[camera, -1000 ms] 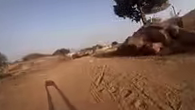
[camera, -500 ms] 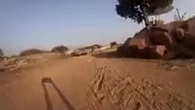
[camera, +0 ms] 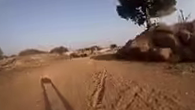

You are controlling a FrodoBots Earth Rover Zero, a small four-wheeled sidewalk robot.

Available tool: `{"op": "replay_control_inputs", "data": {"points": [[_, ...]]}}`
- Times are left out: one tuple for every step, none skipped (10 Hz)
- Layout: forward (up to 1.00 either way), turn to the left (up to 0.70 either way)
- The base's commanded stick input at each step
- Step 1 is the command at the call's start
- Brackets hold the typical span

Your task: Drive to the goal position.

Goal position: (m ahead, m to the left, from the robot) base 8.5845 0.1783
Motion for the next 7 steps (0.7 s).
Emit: {"op": "replay_control_inputs", "data": {"points": [[0.7, 0.0], [0.7, 0.0], [0.7, 0.0], [0.7, 0.0], [0.7, 0.0], [0.7, 0.0], [0.7, 0.0]]}}
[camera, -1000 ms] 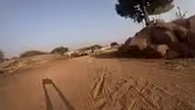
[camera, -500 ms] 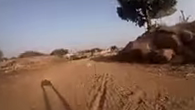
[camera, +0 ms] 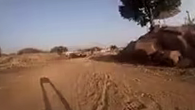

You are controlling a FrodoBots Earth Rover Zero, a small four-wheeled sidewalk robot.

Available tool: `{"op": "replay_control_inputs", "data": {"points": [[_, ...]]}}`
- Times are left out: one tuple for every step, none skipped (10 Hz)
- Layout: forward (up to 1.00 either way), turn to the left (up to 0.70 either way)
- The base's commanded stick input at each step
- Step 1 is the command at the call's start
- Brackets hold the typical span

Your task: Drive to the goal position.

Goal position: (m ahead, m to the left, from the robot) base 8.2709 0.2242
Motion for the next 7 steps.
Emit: {"op": "replay_control_inputs", "data": {"points": [[0.7, 0.0], [0.7, 0.0], [0.7, 0.0], [0.7, 0.0], [0.7, 0.0], [0.7, 0.0], [0.7, 0.0]]}}
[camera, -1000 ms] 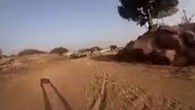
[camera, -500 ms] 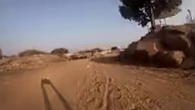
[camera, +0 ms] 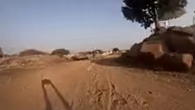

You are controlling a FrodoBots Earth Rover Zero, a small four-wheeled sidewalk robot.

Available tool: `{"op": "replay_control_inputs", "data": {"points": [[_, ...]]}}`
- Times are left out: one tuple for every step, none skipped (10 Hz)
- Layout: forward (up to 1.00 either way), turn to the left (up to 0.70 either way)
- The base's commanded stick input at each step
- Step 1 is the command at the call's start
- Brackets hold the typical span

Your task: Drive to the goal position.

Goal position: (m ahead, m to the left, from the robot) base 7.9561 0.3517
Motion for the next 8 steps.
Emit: {"op": "replay_control_inputs", "data": {"points": [[0.7, 0.0], [0.7, 0.0], [0.7, -0.01], [0.7, -0.11], [0.7, -0.35], [0.7, -0.35], [0.7, -0.35], [0.7, -0.22]]}}
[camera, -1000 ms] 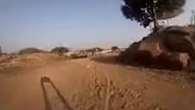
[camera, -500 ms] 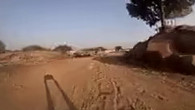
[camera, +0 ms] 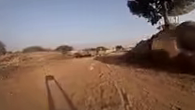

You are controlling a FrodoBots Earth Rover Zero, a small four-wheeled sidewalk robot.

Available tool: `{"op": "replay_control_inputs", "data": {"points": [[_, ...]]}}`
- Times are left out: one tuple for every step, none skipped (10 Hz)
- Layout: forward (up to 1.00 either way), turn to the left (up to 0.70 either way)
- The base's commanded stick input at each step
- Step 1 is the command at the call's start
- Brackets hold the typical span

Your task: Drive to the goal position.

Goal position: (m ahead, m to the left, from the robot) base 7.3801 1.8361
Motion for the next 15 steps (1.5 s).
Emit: {"op": "replay_control_inputs", "data": {"points": [[0.7, 0.0], [0.7, 0.0], [0.7, 0.0], [0.7, 0.0], [0.7, 0.0], [0.7, 0.0], [0.7, 0.0], [0.7, 0.0], [0.7, 0.0], [0.7, 0.0], [0.7, 0.0], [0.7, 0.0], [0.7, 0.0], [0.7, 0.0], [0.7, 0.0]]}}
